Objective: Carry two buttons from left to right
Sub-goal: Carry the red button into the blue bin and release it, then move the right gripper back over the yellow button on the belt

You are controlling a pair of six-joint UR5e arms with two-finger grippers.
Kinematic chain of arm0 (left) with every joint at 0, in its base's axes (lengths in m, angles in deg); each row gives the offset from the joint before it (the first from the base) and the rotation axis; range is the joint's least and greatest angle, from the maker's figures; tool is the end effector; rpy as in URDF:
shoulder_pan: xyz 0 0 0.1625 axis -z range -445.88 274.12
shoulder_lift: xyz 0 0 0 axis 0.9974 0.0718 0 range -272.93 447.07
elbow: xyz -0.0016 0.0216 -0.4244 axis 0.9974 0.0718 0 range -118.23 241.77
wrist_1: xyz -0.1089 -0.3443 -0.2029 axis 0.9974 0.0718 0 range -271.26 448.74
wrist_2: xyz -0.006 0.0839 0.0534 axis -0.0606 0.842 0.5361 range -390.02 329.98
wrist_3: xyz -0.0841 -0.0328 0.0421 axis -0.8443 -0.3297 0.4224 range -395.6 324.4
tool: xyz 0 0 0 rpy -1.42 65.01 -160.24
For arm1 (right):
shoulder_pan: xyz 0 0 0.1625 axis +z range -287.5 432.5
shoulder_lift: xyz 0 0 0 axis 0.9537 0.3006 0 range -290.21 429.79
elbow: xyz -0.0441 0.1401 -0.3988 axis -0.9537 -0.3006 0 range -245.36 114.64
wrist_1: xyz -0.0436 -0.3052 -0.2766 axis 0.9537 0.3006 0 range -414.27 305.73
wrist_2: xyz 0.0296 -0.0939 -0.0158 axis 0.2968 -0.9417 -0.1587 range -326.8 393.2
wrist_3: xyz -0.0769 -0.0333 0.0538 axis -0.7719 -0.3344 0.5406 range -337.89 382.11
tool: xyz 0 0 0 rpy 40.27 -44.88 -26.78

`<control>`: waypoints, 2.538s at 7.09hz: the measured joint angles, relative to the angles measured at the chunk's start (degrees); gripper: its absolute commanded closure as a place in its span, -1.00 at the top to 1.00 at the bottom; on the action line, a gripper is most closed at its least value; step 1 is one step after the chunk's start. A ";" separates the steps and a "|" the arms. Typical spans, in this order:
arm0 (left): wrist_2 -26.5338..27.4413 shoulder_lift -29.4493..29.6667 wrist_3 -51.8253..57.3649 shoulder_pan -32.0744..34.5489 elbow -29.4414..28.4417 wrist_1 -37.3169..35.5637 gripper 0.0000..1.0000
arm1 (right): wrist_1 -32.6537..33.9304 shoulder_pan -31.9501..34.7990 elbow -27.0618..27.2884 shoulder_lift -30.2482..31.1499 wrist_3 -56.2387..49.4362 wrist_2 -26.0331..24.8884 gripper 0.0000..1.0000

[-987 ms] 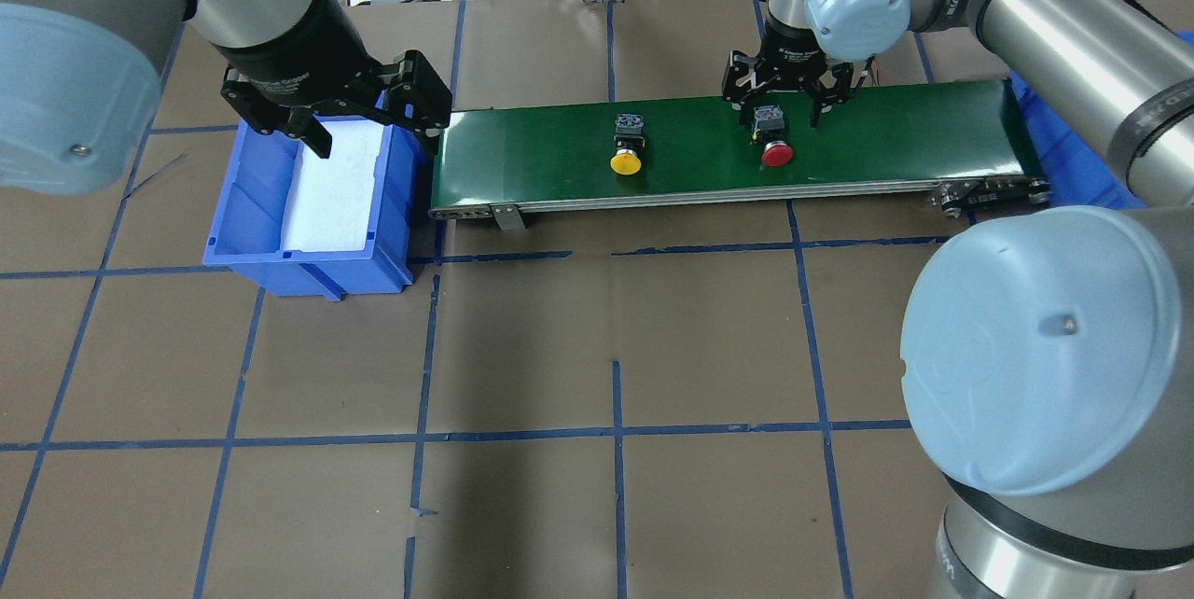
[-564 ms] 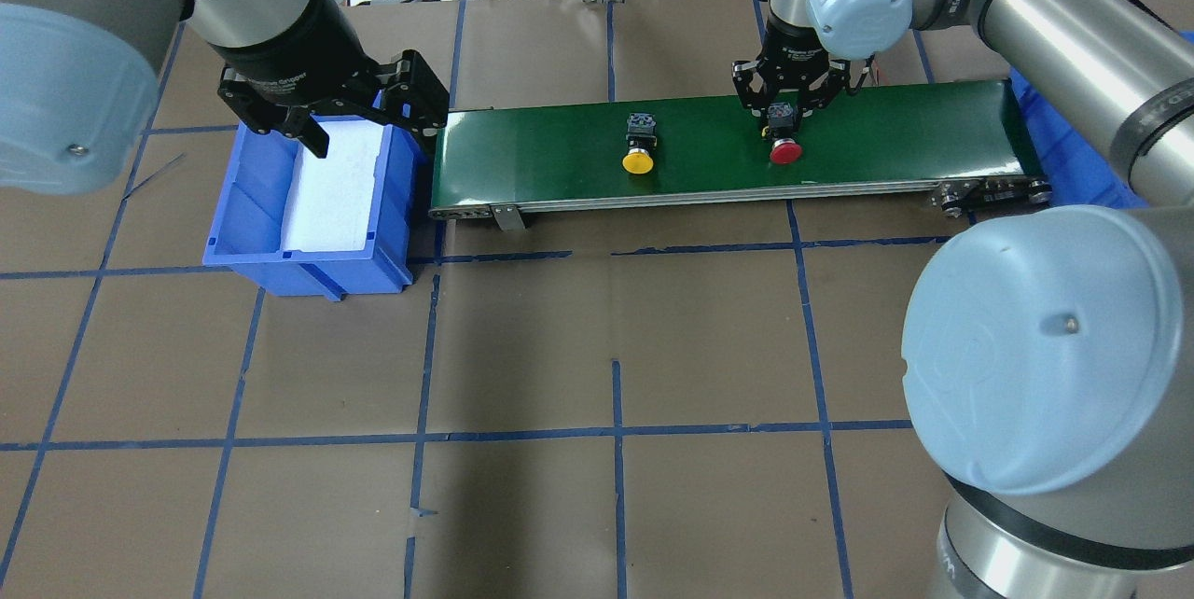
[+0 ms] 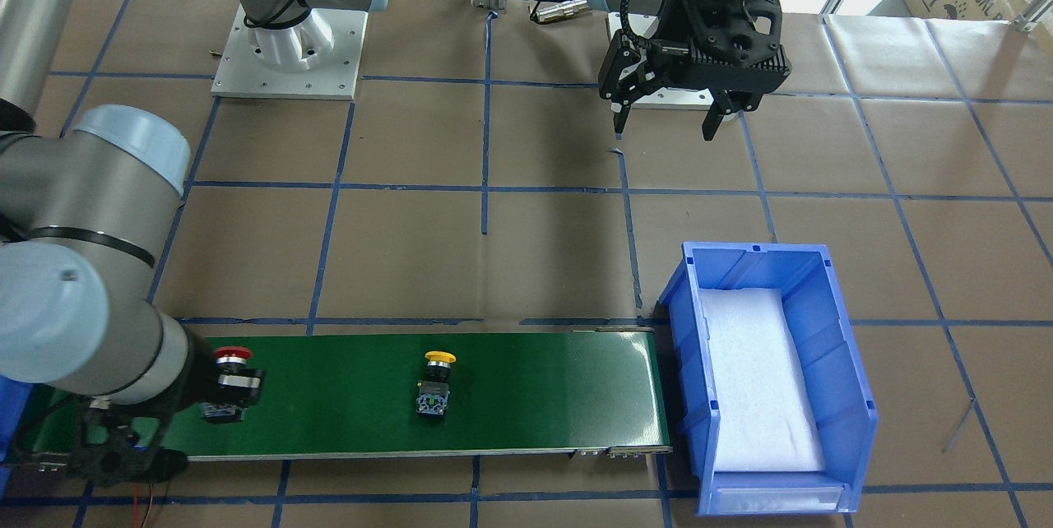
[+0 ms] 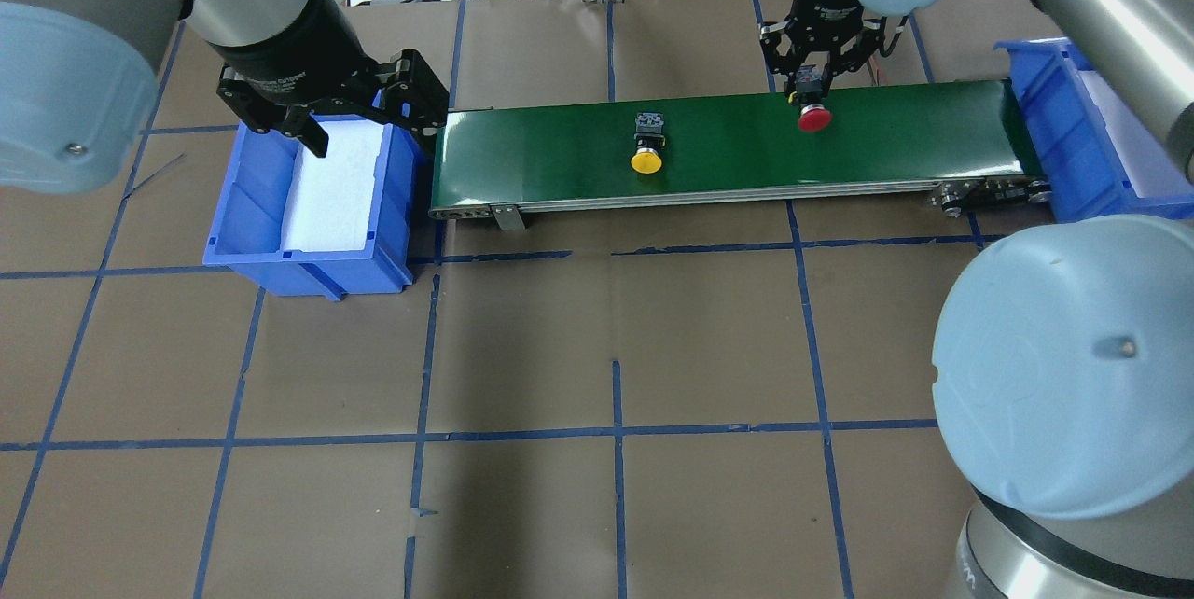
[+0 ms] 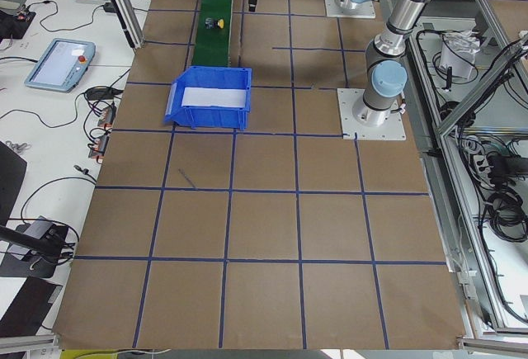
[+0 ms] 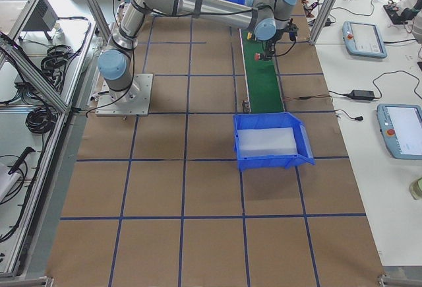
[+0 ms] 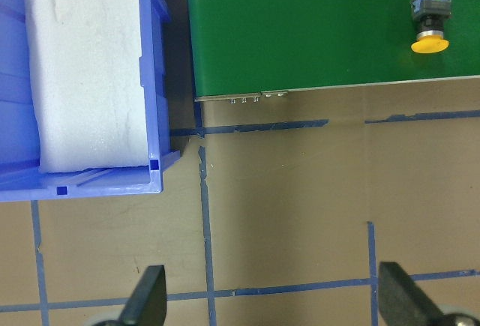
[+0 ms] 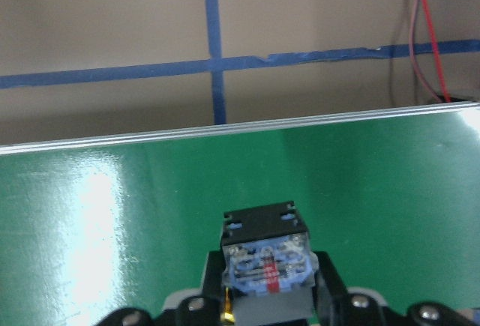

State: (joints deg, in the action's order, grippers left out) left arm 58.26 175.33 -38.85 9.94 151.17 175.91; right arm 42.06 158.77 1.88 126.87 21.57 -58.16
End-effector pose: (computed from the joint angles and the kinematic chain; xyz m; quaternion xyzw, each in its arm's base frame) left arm -0.1850 -0.4708 0.5131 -0.0231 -0.9986 0.0438 0.0185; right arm 0.0844 -0.7168 0.3442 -0.0274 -0.9990 -0.0337 0.0106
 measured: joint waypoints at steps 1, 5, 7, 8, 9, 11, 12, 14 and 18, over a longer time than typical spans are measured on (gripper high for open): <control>0.01 0.00 0.00 0.01 -0.01 0.12 1.00 | -2.03 -3.60 -1.35 0.86 -5.11 0.19 -0.89; -0.24 0.03 -0.02 0.11 -0.04 0.11 1.00 | -6.32 -19.68 -2.03 2.45 -25.85 -0.99 -0.75; -0.36 0.11 -0.08 0.12 -0.07 0.10 1.00 | -6.72 -26.04 -2.18 0.13 -30.82 -2.01 -0.56; -0.38 0.10 -0.09 0.11 -0.04 0.10 1.00 | -6.11 -27.80 -2.68 -1.61 -32.95 -2.29 -0.56; -0.39 0.11 -0.07 0.11 -0.02 0.10 1.00 | -4.76 -28.69 -2.98 -3.10 -34.61 -2.67 -0.55; -0.40 0.10 -0.01 0.14 -0.01 0.10 1.00 | -2.83 -30.05 -3.18 -5.61 -35.71 -3.01 -0.38; -0.40 0.09 0.00 0.15 -0.01 0.10 1.00 | -2.10 -30.41 -3.25 -6.62 -35.80 -3.08 0.10; -0.42 0.10 0.00 0.10 -0.01 0.10 1.00 | -0.91 -30.60 -3.36 -7.59 -35.82 -2.98 0.99; -0.46 0.16 0.00 0.07 -0.01 0.10 1.00 | -3.07 -30.99 -8.34 -6.76 -35.54 -2.50 1.00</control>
State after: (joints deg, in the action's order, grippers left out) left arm 57.80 175.49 -38.85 10.01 151.16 176.01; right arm 38.99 127.78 -6.46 120.11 -13.97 -60.66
